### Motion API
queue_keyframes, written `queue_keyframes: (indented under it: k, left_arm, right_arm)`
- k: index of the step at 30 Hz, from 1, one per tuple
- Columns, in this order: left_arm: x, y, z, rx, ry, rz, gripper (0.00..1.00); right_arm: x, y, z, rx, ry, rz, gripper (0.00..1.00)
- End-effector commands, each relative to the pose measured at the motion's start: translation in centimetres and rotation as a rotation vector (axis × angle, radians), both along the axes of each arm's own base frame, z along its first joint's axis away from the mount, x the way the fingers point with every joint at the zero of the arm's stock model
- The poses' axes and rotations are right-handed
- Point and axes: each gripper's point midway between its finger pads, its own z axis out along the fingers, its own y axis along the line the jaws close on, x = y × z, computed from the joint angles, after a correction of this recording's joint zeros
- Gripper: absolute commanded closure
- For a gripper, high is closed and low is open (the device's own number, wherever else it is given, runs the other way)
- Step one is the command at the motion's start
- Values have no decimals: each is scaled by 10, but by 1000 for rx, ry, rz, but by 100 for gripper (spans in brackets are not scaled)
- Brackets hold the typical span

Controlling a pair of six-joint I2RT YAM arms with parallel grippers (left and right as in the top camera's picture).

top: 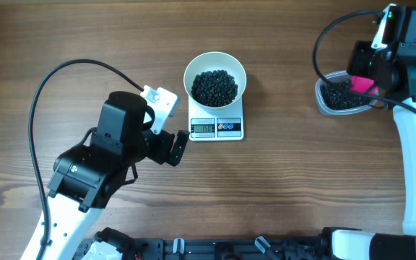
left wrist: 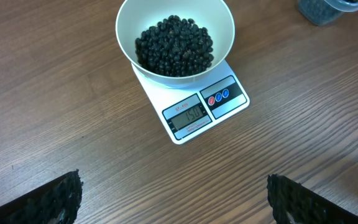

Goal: Scoop item into bowl and weigh 150g on scale
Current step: 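Move the pink scoop back to the bean tub with the right gripper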

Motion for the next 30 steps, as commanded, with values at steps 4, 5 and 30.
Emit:
queue_keyframes:
  k: [4, 5, 30]
  left_arm:
    - [1, -1, 7, -12, -17, -10, 0]
    - [1, -1, 7, -12, -17, -9, 0]
    - [1, -1, 7, -11, -18, -10, 0]
  right_arm:
    - [16, -9, -13, -152, 49, 31, 96]
    - [17, -9, -16, -180, 67, 41, 96]
    - [42, 50, -20, 137, -49, 65, 96]
